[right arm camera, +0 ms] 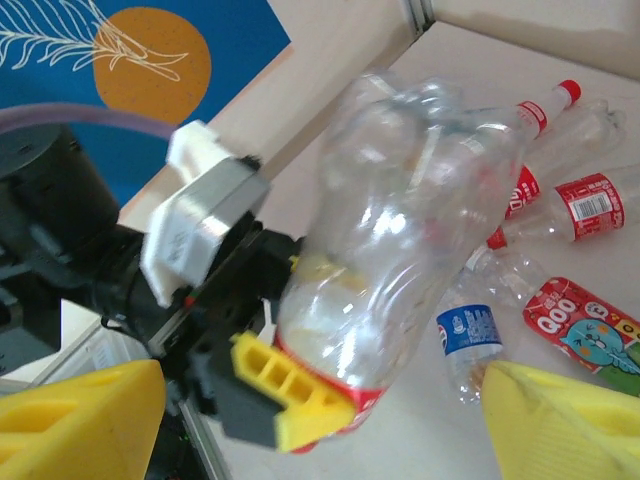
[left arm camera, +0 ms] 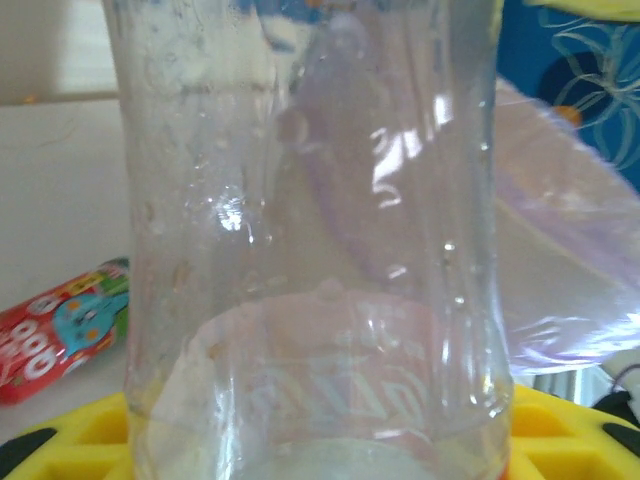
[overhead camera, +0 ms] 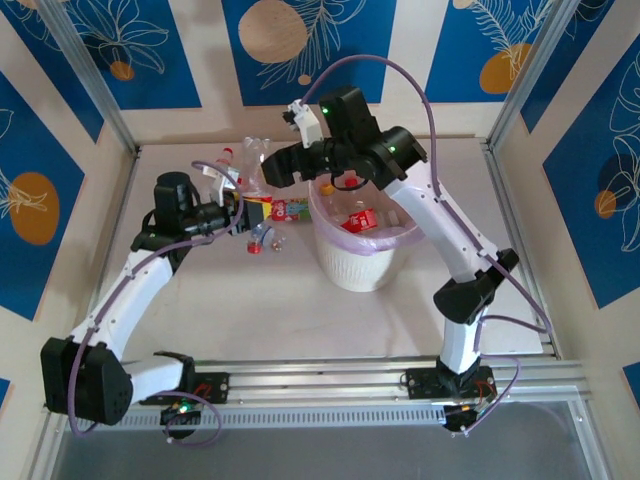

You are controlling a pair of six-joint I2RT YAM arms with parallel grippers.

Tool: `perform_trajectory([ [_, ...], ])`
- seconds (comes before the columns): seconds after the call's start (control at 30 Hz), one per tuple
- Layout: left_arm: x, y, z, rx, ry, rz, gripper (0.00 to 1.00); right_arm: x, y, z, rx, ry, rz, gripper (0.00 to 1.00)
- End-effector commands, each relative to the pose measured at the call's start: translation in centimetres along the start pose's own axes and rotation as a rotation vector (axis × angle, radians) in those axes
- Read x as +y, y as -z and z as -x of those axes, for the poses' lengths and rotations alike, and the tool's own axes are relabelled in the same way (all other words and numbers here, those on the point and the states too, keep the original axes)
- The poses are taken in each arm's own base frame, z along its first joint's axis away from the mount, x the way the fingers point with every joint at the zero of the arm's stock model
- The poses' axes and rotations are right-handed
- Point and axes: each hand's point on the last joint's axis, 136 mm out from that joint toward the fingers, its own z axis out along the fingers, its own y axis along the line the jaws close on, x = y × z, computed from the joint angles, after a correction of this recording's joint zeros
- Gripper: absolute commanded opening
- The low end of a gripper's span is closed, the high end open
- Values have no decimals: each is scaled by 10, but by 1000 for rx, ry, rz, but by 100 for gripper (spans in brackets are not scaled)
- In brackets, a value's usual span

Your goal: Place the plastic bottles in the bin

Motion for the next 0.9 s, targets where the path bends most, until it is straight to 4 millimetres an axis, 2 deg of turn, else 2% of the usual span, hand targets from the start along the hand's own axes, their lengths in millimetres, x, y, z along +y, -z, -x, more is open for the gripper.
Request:
perform_trajectory([
  [0.0,-29,3,17,-54,-81,-157,0,11,3,19,-43,-26,89,86],
  [0.2,-36,3,16,-48,-100,-209,0,5,-18,20,-17,-52,121,89],
  [0.4,-36,-2,14,-28,-86,-243,0,13,-32,26,-15,-67,197,88],
  [0.53,-35,-4,14,-32,-82,-255,0,15,-37,26,-9,-71,207,81],
  [0.73,-36,-4,13,-21,-80,-262,0,14,-37,26,-10,-67,198,58],
  [0.77,-36,-4,13,-20,-81,-260,12,14,-36,27,-12,-63,194,56],
  [0.83,-35,-3,12,-18,-76,-247,42,15,-34,28,-17,-58,192,54],
  [0.87,-34,-2,12,-16,-74,-238,63,16,-33,29,-23,-52,191,54],
])
